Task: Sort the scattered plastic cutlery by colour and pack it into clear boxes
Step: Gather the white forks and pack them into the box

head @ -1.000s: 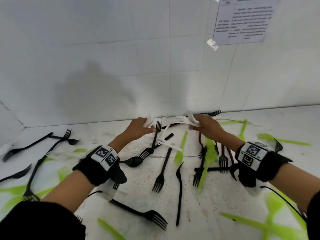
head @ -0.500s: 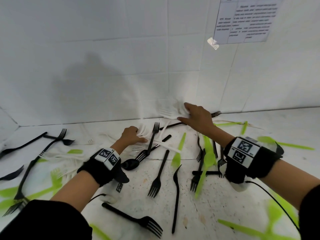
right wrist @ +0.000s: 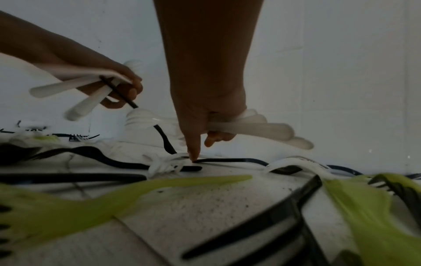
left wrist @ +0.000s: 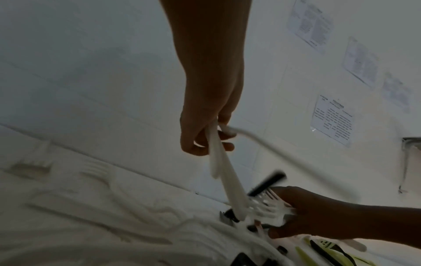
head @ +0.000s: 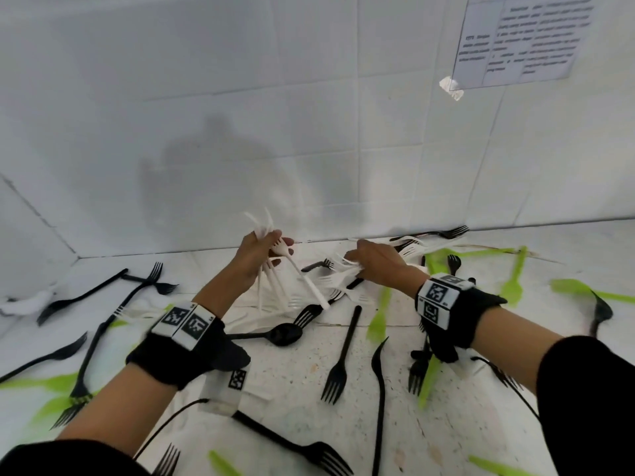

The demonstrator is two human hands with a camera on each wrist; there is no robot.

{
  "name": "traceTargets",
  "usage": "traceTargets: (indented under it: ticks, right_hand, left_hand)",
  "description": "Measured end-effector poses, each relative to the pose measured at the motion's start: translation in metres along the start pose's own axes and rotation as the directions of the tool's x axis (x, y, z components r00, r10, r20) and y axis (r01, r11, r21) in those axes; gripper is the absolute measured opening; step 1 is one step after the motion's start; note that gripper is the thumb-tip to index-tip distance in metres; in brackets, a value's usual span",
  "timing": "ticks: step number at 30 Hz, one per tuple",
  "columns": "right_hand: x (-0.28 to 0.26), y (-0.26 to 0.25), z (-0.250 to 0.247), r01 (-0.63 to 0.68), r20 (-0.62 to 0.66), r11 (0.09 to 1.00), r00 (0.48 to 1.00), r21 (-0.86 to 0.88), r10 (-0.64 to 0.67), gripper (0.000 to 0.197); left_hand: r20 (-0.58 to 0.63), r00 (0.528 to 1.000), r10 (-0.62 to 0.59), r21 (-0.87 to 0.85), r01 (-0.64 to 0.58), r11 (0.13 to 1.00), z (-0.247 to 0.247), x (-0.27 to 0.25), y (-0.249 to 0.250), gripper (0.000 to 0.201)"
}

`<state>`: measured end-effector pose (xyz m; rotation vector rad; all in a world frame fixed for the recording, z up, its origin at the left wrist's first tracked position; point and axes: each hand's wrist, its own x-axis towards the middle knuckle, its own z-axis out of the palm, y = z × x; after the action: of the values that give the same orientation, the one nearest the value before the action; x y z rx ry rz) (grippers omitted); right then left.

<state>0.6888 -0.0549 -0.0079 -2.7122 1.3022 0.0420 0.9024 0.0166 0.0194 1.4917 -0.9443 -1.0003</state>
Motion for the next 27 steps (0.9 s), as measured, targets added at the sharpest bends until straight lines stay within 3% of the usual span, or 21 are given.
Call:
traceTargets:
  ticks: [3, 5, 8, 13, 16, 20, 23, 27]
  right_hand:
    - [-0.002, 0.002, 0.0, 0.032, -0.006, 0.999, 0.999, -0.026, -0.032, 0.036]
    - [-0.005, 0.004, -0.001, 0.076, 0.018, 0.995, 0.997, -0.063, -0.075, 0.039]
    - [-0.011, 0.007, -0.005, 0.093, 0.037, 0.993, 0.995, -0.075, -0.091, 0.042]
    - [-0.029, 0.019, -0.035, 0.062, 0.04, 0.994, 0.998, -0.093, -0.058, 0.042]
    - [-0.051, 0.033, -0.063, -0.045, 0.063, 0.99, 0.997, -0.13, 0.053, 0.054]
    - [-0.083, 0.056, -0.093, -0.216, 0.044, 0.969, 0.974, -0.123, 0.222, 0.058]
    - [-0.103, 0.074, -0.104, -0.349, 0.032, 0.937, 0.937, 0.008, 0.348, 0.054]
    - [-0.13, 0.086, -0.102, -0.352, -0.043, 0.886, 0.923, 0.3, 0.382, 0.018]
  left_hand:
    - [-0.017, 0.998, 0.059, -0.117, -0.06, 0.991, 0.003, -0.001, 0.008, 0.015]
    - [-0.033, 0.997, 0.075, -0.092, -0.078, 0.993, 0.009, -0.003, 0.014, 0.009]
    - [-0.026, 0.992, 0.121, 0.067, -0.119, 0.991, 0.017, -0.003, 0.016, 0.009]
    - [0.135, 0.984, 0.117, 0.389, -0.161, 0.907, 0.031, -0.006, 0.01, 0.015]
    - [0.231, 0.965, 0.124, 0.504, -0.228, 0.833, 0.048, -0.01, 0.003, 0.018]
    - [0.469, 0.882, 0.055, 0.617, -0.371, 0.694, 0.073, -0.012, -0.011, 0.023]
    - [0.613, 0.79, -0.006, 0.638, -0.491, 0.594, 0.094, -0.014, -0.022, 0.03]
    - [0.665, 0.735, -0.133, 0.674, -0.513, 0.532, 0.111, -0.017, -0.021, 0.038]
